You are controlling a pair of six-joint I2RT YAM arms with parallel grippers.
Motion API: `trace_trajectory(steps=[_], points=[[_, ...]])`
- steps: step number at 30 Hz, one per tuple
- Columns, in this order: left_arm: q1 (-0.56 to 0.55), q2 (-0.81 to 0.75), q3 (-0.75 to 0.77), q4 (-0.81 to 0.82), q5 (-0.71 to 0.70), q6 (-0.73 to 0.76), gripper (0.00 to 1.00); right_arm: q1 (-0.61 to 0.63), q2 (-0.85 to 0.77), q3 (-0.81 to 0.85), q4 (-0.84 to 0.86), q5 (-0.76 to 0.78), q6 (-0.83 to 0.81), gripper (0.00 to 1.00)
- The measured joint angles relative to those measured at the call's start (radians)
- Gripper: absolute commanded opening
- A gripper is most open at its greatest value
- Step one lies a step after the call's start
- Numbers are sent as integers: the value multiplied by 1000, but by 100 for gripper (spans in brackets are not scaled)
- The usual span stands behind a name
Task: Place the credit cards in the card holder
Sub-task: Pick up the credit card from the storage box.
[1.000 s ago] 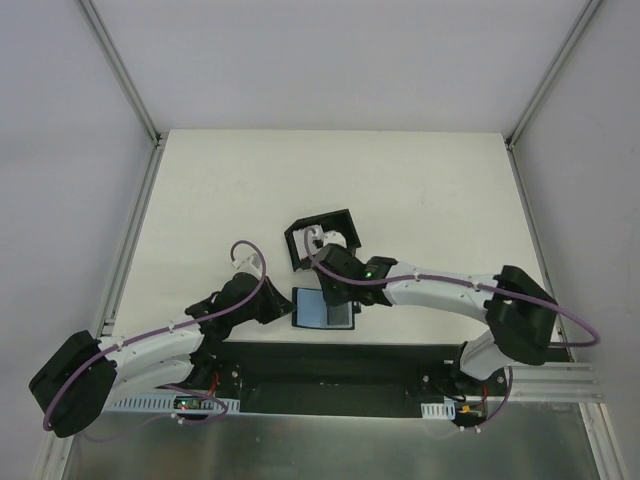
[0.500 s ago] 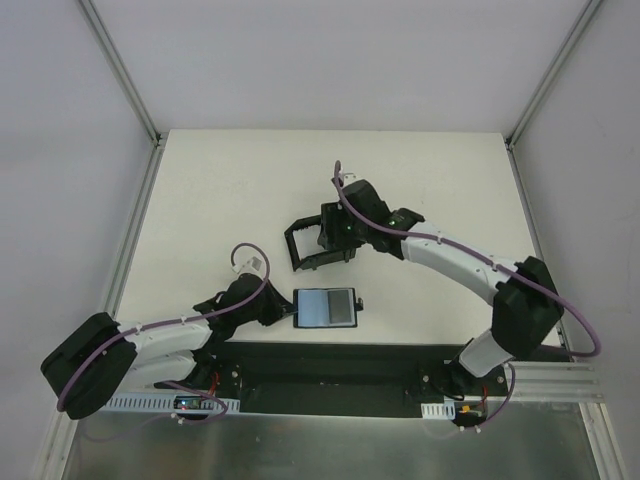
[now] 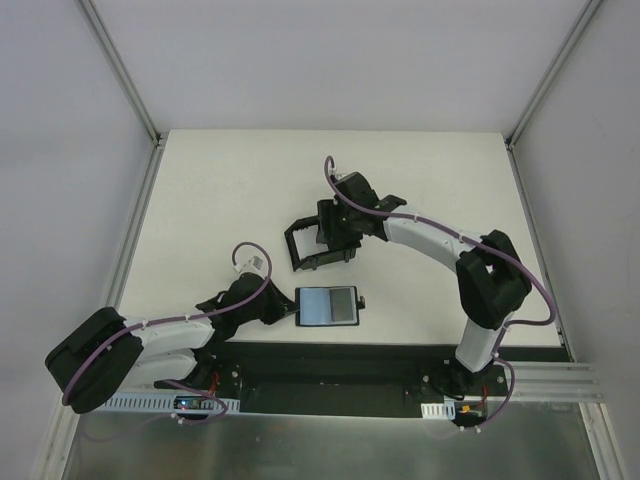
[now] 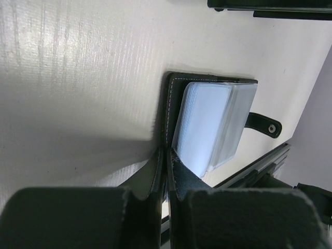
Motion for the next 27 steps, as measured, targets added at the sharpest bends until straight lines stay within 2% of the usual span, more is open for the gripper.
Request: trace_trajectory(steps=[16,27], points=[[0,-67,-1,-63,-51,9,0,-4,35,54,-6,-62,-15,66],[0,-79,-1,-85,-72,11,0,-56,80,93,-32,-112,-37,67]])
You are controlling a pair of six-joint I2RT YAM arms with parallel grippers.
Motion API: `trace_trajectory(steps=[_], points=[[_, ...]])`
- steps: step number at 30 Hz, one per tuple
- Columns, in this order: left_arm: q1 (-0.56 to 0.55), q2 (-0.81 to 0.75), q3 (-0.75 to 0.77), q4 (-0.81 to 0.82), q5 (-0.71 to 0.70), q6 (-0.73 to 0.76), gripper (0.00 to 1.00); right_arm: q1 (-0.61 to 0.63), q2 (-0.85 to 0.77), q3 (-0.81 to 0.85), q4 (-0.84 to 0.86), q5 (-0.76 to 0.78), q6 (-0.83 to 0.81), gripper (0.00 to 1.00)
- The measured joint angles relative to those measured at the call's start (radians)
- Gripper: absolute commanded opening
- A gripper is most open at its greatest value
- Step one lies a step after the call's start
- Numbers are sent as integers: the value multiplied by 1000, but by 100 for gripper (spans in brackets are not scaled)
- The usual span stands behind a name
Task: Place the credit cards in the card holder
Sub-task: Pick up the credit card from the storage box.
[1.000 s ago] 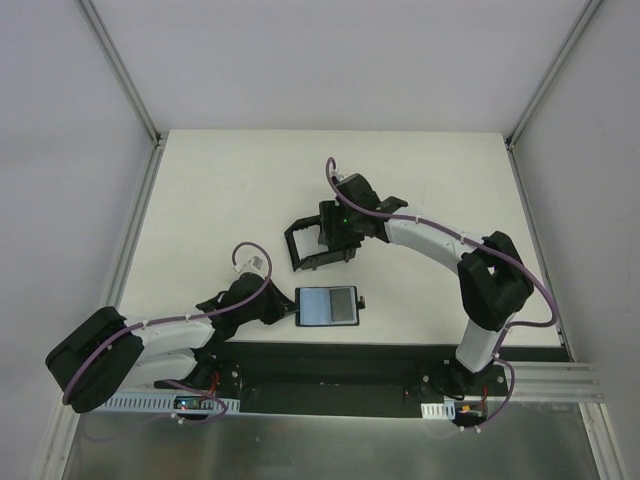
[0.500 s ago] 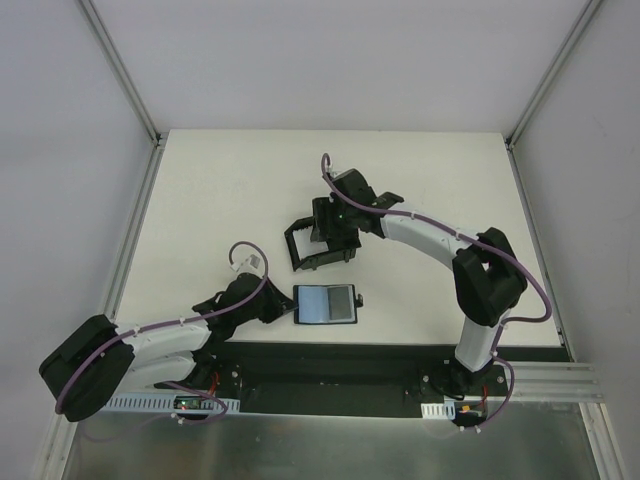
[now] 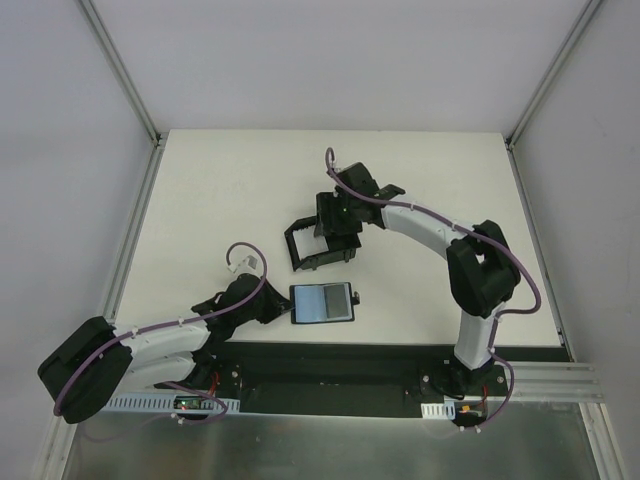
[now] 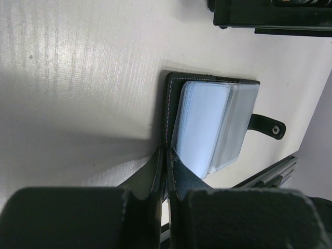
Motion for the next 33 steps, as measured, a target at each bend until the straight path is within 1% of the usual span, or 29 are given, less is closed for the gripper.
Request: trace_trajectory(steps=[9,14,23,29,33], points=[[0,-3,10,-15,4,37,0,-1,58,54,-1,-18,13,72],[0,-34,11,-34,4,45,0,-3,86,82,1,-29,17,73],[0,-83,0,-43,4,45,0,-3,119,85,5,-77,27,76],[0,-91,-1,-44,4,45,0,-3,158,85,16,-124,35,77],[0,-90,-1,-44,3,45,0,-3,183,85,16,-151,42,74]])
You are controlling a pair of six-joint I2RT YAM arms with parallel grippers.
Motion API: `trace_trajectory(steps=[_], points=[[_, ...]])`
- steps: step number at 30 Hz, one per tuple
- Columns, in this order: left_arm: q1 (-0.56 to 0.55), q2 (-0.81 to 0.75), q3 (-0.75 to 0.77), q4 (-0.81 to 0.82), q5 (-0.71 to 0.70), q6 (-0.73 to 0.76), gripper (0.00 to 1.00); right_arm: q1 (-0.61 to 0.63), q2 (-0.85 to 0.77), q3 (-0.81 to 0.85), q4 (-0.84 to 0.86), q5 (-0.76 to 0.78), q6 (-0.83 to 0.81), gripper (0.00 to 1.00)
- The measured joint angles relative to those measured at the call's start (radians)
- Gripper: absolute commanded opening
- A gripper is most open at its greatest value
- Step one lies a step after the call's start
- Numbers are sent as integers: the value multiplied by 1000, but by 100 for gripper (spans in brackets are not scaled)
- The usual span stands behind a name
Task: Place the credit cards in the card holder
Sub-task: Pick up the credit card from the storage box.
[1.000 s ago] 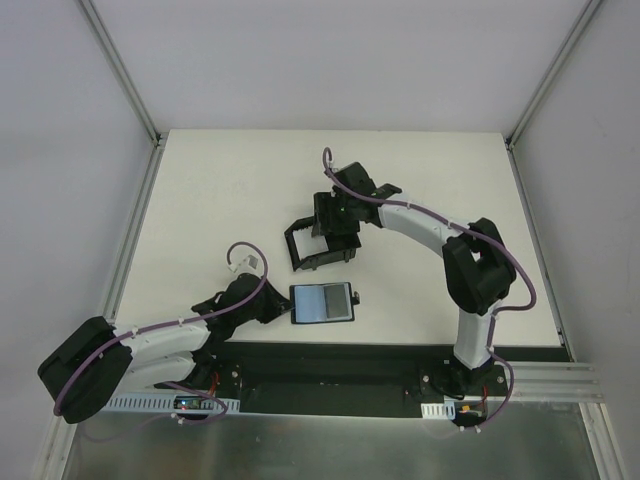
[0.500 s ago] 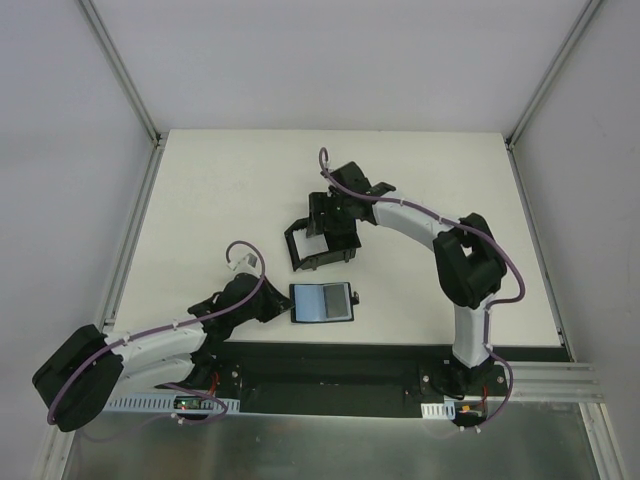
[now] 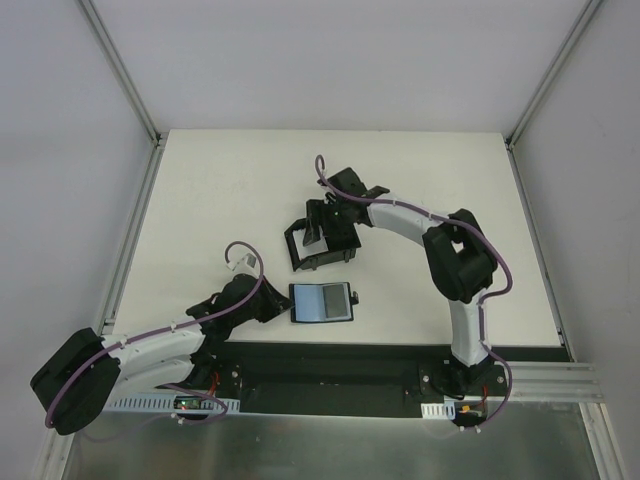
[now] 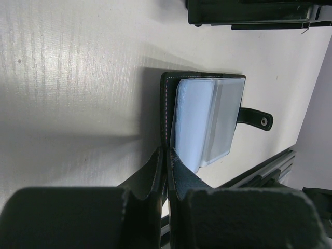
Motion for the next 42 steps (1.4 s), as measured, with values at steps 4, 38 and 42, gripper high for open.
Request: trace_trajectory(steps=[4,38,42], points=[[0,8,0,0,0,0,0,-3,0,0,4,-6,1,69],[0,61,0,14,18,0,0,-5,-79,-34,3,62,-6,22],[0,67,0,21,19,0,0,-5,-93,-34,-4,81,-11,12]])
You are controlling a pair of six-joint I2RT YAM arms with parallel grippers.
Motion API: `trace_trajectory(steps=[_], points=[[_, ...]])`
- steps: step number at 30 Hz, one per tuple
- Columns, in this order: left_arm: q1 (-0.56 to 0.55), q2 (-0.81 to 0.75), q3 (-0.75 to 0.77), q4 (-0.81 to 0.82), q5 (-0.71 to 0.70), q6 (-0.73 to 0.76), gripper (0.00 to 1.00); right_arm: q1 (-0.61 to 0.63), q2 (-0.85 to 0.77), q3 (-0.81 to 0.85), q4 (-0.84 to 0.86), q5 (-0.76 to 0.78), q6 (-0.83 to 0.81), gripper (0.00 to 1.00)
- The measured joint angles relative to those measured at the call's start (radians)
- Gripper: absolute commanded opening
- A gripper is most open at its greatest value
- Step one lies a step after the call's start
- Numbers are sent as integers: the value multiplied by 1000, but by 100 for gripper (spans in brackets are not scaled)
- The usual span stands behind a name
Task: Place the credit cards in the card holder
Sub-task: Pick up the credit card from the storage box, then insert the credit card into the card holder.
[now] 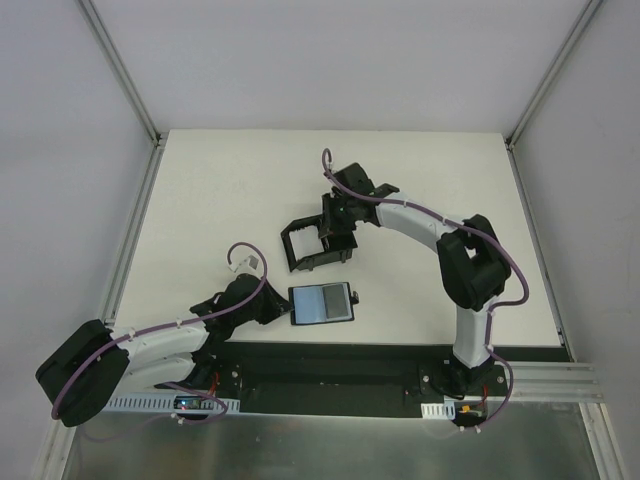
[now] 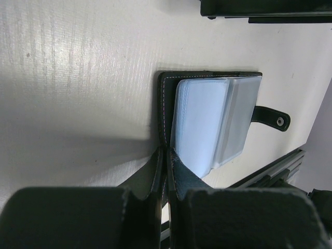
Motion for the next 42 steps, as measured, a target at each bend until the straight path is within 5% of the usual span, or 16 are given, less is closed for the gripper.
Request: trace_trajectory(steps=[3,19,32,42], points=[[0,3,0,1,0,0,0,-1,-5,0,-4,16,-8,1],[0,12,0,7,0,-1,0,-1,-185,-46,-39,156,-71,1],[0,18,-13,32,0,-18,0,79,-683,-653,262,81,169,1],[6,18,-31,63,4,-47,0,197,-597,-958,603,65,416,1]])
